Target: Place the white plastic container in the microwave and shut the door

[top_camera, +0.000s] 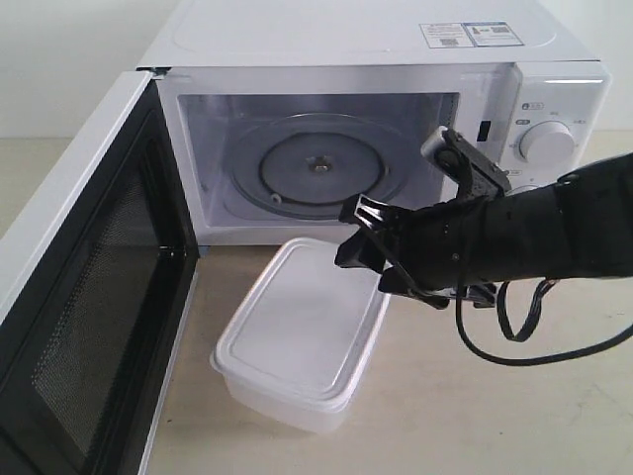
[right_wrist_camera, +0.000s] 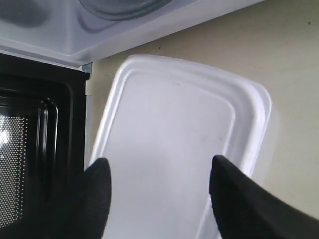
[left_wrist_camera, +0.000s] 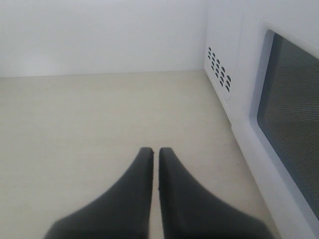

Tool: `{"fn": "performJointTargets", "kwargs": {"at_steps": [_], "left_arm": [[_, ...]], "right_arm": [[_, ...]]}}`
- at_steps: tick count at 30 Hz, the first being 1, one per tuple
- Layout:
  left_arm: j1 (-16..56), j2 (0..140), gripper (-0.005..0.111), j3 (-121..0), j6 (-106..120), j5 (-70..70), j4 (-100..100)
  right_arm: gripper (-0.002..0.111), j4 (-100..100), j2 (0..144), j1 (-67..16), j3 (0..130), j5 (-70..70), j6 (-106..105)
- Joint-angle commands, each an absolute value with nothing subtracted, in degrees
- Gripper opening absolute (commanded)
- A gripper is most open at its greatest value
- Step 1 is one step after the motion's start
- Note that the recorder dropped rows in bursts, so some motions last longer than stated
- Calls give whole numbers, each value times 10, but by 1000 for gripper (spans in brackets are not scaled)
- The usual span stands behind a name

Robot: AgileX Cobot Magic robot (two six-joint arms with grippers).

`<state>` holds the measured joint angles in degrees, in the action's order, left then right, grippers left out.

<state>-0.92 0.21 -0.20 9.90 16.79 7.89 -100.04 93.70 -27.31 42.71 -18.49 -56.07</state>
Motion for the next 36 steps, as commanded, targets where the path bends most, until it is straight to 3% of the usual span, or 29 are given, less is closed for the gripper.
{"fn": "performJointTargets", "kwargs": {"at_steps": [1, 16, 24, 26, 29, 32, 35, 36], "left_arm": [[-10, 0, 4, 0, 97, 169, 77], [-10, 0, 4, 0, 97, 169, 77], [-10, 0, 4, 0, 97, 169, 77], [-10, 0, 4, 0, 97, 169, 77], [-10, 0, 4, 0, 97, 169, 77], [-10, 0, 4, 0, 97, 169, 77], [-10, 0, 4, 0, 97, 169, 77], [-10, 0, 4, 0, 97, 169, 77]], "right_arm": [[52, -983, 935, -269, 419, -205, -551], [52, -740, 743, -269, 383, -220, -442], [52, -746, 712, -274, 372, -238, -427], [52, -744, 709, -305, 347, -187, -411], [52, -744, 698, -411, 296, 12, -349], [52, -733, 692, -499, 281, 125, -292], [52, -615, 692, -556, 269, 149, -86], [52, -514, 692, -564, 247, 175, 77]]}}
